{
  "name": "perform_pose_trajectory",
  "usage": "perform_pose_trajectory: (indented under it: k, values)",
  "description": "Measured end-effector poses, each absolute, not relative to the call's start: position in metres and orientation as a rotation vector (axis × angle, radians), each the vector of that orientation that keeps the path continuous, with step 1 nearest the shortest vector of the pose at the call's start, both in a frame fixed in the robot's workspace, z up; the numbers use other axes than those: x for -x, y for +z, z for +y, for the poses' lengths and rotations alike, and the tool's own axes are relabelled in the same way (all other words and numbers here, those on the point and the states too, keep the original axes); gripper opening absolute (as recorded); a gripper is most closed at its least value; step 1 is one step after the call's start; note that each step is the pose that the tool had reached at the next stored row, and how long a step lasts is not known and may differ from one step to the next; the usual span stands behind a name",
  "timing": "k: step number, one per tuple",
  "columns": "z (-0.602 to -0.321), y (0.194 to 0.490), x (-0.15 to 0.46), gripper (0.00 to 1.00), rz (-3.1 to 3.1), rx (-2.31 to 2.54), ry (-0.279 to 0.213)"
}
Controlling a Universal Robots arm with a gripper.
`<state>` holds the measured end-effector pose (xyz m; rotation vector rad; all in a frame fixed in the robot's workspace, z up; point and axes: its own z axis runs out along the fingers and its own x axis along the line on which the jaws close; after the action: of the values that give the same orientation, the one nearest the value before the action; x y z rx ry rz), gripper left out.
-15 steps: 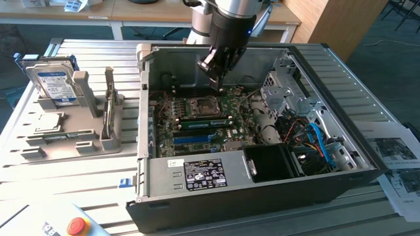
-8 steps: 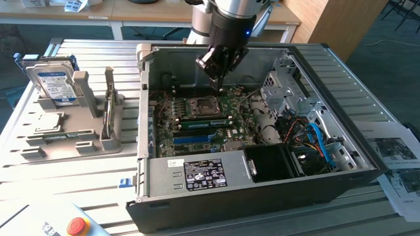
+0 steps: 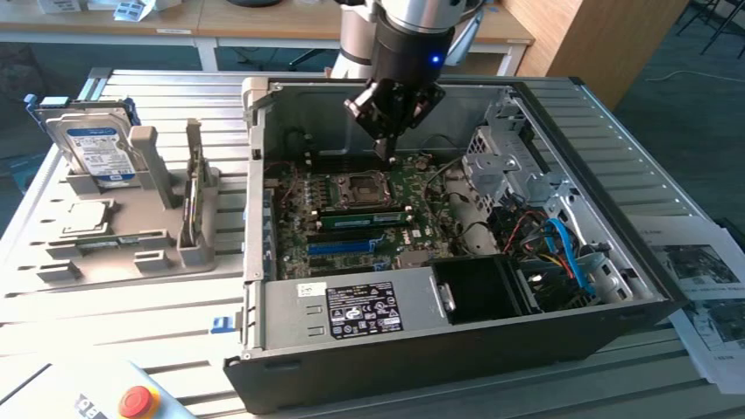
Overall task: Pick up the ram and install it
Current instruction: 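Press down the ram until it locks into place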
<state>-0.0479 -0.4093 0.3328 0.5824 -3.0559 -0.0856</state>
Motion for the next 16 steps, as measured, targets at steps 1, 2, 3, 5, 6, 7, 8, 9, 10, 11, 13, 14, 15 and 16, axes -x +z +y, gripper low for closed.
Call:
perform_pose_trajectory:
  k: [1, 2, 3, 5, 6, 7, 8, 9, 10, 11, 13, 14, 15, 16]
  values:
    - [-0.4093, 0.3328, 0.0479, 0.10, -3.061, -0.556, -0.086]
    - [-0.4093, 0.3328, 0.0479, 0.10, -3.067, -0.528, -0.086]
    - [-0.4093, 0.3328, 0.0479, 0.10, -3.072, -0.502, -0.087]
    - [-0.4093, 0.3328, 0.0479, 0.10, -3.081, -0.449, -0.087]
    - [-0.4093, 0.3328, 0.0479, 0.10, -3.085, -0.421, -0.088]
    - [-0.4093, 0.3328, 0.0479, 0.10, -3.089, -0.394, -0.088]
    - [-0.4093, 0.3328, 0.0479, 0.10, -3.093, -0.367, -0.089]
    - [-0.4093, 0.3327, 0.0479, 0.10, -3.097, -0.340, -0.089]
    - [-0.4093, 0.3327, 0.0479, 0.10, -3.100, -0.311, -0.089]
    - [-0.4093, 0.3328, 0.0479, 0.10, -3.103, -0.286, -0.090]
    - [-0.4093, 0.3327, 0.0479, 0.10, -3.109, -0.232, -0.090]
    - [-0.4093, 0.3327, 0.0479, 0.10, -3.111, -0.205, -0.091]
    - [-0.4093, 0.3327, 0.0479, 0.10, -3.113, -0.178, -0.091]
    - [-0.4093, 0.3327, 0.0479, 0.10, -3.115, -0.154, -0.091]
